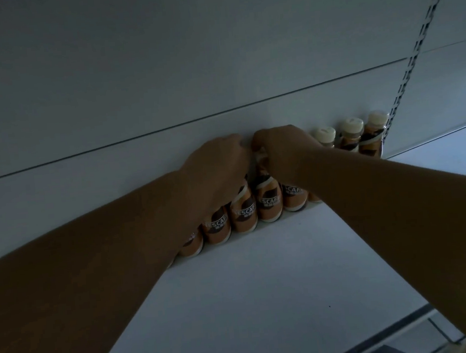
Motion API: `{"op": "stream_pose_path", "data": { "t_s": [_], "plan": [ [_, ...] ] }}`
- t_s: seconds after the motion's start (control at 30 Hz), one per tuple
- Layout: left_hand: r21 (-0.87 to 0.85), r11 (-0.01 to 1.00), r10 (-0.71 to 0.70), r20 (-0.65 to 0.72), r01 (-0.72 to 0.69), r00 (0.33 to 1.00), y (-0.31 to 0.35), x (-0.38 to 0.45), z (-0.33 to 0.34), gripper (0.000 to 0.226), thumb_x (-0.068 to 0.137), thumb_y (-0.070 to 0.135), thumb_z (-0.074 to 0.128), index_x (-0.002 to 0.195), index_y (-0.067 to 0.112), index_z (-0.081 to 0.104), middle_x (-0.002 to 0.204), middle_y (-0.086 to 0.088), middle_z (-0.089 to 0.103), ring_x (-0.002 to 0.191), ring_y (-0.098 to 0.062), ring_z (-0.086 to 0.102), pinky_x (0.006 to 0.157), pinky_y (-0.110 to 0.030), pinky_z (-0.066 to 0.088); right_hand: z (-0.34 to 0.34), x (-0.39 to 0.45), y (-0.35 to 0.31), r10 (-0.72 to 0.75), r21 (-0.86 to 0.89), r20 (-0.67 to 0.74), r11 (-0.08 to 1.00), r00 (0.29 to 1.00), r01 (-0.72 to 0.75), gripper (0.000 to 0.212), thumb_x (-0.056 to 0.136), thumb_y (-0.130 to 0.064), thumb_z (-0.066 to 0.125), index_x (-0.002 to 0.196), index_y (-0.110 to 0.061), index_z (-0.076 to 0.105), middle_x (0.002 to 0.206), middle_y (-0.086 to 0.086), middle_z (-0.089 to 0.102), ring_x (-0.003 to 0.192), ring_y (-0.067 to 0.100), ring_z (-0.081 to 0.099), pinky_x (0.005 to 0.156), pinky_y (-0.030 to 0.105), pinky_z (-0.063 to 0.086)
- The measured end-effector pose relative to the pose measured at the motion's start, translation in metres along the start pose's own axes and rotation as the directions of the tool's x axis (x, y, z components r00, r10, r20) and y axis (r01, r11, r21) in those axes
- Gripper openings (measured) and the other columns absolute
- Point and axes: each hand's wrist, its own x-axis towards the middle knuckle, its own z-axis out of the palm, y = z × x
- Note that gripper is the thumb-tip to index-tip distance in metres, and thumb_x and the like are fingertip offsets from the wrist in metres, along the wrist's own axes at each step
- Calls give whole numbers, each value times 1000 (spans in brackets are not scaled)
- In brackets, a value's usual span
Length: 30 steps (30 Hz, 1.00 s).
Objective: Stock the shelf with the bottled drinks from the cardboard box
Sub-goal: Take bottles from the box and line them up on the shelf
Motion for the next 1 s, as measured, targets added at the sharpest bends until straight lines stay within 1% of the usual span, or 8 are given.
{"op": "stream_pose_path", "data": {
  "t_s": [0.13, 0.23, 0.43, 0.6, 0.8, 0.9, 0.97, 1.0],
  "plan": [
    [-44, 999, -10, 1, 10, 1000, -4, 2, 3, 36, 84, 21, 64, 117, 9, 55, 109, -10, 54, 94, -27, 54, 70, -31, 32, -1, -3, 4, -37, 16, 3, 999, 999, 37, 30, 92, -15, 50, 121, -16, 59, 113, 10, 64, 105, 28, 58, 77, 31, 42],
    [-54, 998, -8, -5, 8, 1000, -5, 1, 5, 36, 83, 21, 65, 116, 10, 56, 106, -8, 53, 86, -21, 50, 69, -31, 33, -3, -3, 6, -64, 25, 24, 998, 998, 64, 32, 94, -15, 49, 125, -17, 56, 118, 9, 62, 107, 28, 56, 75, 29, 36],
    [34, 998, 46, -18, -46, 999, 2, -3, -4, 30, 85, 20, 65, 112, 8, 59, 108, -10, 52, 95, -29, 56, 72, -33, 39, -4, -3, 7, -81, 33, 54, 996, 995, 79, 35, 91, -8, 50, 124, -18, 55, 117, 9, 60, 107, 28, 56, 73, 28, 33],
    [50, 997, 65, -32, -64, 997, 2, -5, -2, 26, 86, 20, 62, 110, 8, 60, 107, -9, 53, 94, -26, 54, 72, -31, 38, -3, -4, 9, -100, 33, 61, 995, 993, 98, 37, 90, -8, 52, 126, -16, 54, 120, 11, 55, 108, 29, 54, 76, 29, 34],
    [74, 993, 96, -38, -93, 995, 5, -9, -6, 21, 84, 17, 58, 101, 7, 61, 101, -9, 52, 89, -26, 55, 72, -36, 45, -6, -3, 5, -105, 36, 52, 994, 993, 103, 43, 89, -8, 53, 131, -14, 51, 125, 13, 48, 114, 31, 53, 86, 34, 42],
    [134, 985, 114, -63, -105, 991, 11, -10, -12, 31, 83, 28, 63, 109, 11, 58, 105, -8, 53, 93, -27, 55, 74, -37, 45, -11, -5, 13, -83, 63, 27, 995, 996, 82, 49, 87, -16, 60, 134, -15, 46, 125, 13, 50, 116, 30, 52, 83, 29, 36],
    [149, 983, 128, -100, -112, 987, 18, -8, -16, 40, 85, 35, 62, 117, 13, 54, 111, -8, 53, 100, -28, 54, 79, -39, 44, -18, -9, 28, -24, 90, -13, 996, 1000, 25, 53, 83, -18, 66, 133, -20, 47, 123, 8, 53, 114, 26, 53, 84, 29, 39],
    [141, 983, 139, -128, -121, 982, 23, -6, -18, 40, 87, 36, 59, 119, 13, 53, 113, -9, 52, 102, -28, 53, 81, -39, 43, -21, -11, 37, 2, 92, -44, 996, 999, 2, 49, 83, -19, 66, 129, -21, 51, 119, 5, 55, 112, 25, 54, 83, 29, 41]
  ]
}}
